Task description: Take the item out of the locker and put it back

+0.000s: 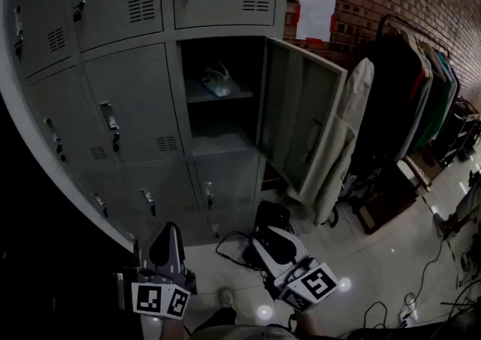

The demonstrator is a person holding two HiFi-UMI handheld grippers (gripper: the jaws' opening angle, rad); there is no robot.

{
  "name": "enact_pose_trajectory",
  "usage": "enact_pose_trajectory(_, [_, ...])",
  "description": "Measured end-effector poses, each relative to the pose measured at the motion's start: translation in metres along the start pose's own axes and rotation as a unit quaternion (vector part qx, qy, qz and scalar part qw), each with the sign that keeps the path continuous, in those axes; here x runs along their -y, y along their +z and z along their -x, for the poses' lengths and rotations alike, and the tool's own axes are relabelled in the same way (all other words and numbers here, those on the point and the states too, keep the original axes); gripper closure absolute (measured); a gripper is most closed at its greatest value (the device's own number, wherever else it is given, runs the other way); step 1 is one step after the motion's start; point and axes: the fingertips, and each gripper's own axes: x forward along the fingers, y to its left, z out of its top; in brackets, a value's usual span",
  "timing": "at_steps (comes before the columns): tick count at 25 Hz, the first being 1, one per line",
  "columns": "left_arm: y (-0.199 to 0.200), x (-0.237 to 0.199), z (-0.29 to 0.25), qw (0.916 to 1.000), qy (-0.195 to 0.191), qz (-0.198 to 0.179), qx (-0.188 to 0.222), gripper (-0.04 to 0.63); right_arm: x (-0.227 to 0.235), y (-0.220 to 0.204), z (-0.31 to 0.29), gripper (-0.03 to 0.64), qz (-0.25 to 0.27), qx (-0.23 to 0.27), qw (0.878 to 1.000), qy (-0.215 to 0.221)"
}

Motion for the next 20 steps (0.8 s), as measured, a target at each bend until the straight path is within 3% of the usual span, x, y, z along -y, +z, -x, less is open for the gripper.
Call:
enact_pose_trajectory(7, [0.012, -0.058, -0.094, 0.9997, -0.009, 0.001, 0.021, 0.591, 0.046, 0.016, -0.094, 0.503, 0.020, 0.010, 1.000, -0.006])
enact_pose_trajectory(12, [0.007, -0.062, -0.129, 0.9997, -0.009, 0.005, 0.020, 0.591, 0.084, 0.017, -0.123, 0.500, 0.018, 0.006, 0.999, -0.033])
enact_pose_trajectory(18, [-0.008, -0.062, -0.153, 0.9998, 0.005, 0.006, 0.018, 0.591, 0.113, 0.010, -0.147, 0.499, 0.033, -0.017, 0.999, -0.034])
enact_pose_trajectory(20, [-0.010, -0.067, -0.157, 0.9997, 0.012, 0.011, 0.016, 0.591, 0.119, 0.017, -0.165, 0.469, 0.052, -0.019, 0.998, -0.039])
